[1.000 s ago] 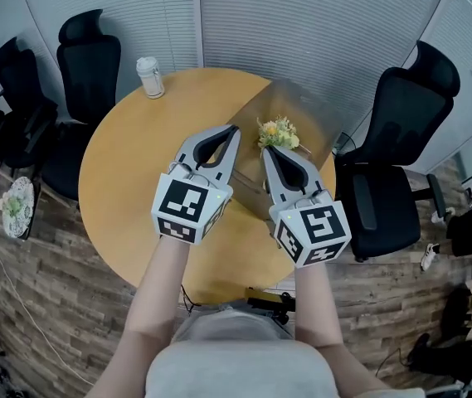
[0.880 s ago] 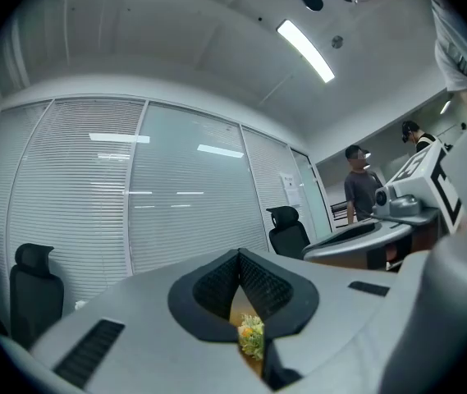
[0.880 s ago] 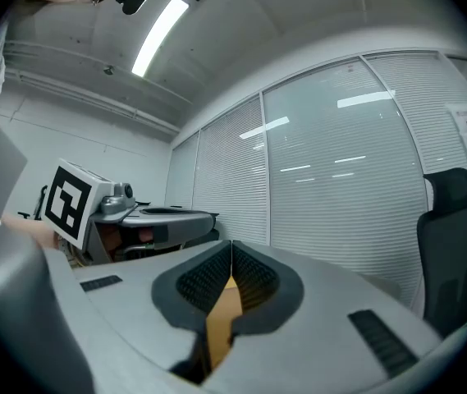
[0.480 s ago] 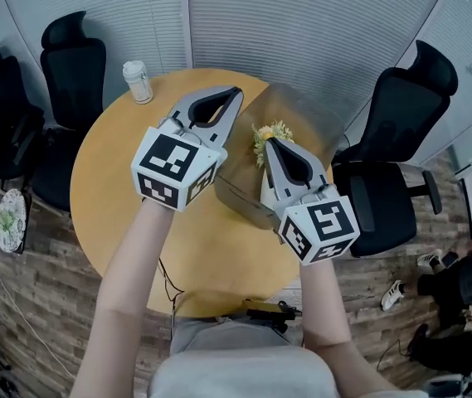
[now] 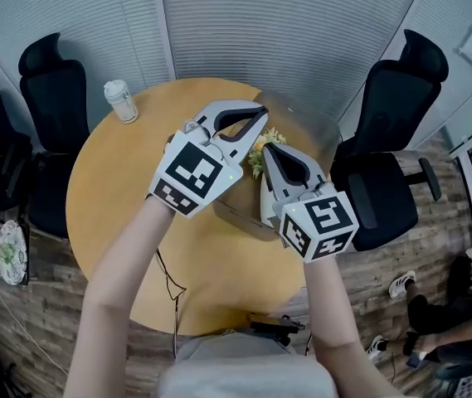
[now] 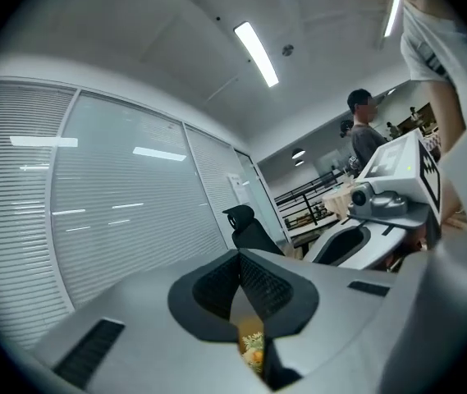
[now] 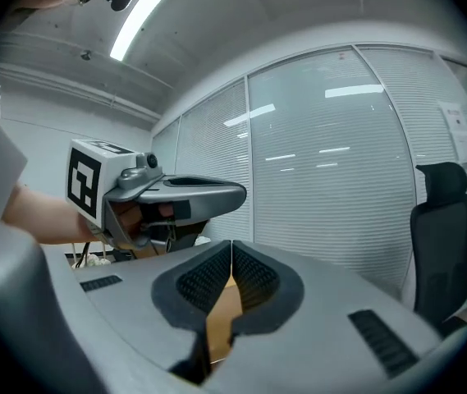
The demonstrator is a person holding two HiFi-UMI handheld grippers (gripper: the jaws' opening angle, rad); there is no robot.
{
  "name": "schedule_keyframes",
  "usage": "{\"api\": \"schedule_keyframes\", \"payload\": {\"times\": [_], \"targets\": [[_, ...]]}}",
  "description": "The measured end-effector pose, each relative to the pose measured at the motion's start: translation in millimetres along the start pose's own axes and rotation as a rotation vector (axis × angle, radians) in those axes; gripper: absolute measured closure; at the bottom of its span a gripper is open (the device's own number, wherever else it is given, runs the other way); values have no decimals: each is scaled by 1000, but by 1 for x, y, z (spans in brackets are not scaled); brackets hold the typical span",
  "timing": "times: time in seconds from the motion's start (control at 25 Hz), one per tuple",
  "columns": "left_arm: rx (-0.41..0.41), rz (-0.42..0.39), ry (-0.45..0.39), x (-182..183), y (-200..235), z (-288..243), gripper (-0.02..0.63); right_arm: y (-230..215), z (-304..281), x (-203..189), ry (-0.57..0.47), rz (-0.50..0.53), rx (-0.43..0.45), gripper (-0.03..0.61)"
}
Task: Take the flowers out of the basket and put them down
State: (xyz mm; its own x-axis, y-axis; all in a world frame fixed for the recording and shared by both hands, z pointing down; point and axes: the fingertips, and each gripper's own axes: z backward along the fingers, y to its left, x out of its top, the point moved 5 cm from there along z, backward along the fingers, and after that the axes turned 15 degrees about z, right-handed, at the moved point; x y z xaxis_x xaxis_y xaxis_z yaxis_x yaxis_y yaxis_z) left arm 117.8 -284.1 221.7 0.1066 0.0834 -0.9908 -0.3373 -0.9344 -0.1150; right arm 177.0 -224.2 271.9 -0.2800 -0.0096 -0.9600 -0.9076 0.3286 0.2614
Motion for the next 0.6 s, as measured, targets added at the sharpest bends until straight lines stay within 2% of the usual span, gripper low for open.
{"api": "schedule_keyframes", "payload": {"times": [0.24, 0.6], "targets": [[-72, -15, -7, -21, 1, -18, 611, -14, -15, -25, 121, -48, -12, 552], [-87, -2, 31, -53, 23, -43, 611, -37, -36, -73, 338, -171, -13, 549]]}}
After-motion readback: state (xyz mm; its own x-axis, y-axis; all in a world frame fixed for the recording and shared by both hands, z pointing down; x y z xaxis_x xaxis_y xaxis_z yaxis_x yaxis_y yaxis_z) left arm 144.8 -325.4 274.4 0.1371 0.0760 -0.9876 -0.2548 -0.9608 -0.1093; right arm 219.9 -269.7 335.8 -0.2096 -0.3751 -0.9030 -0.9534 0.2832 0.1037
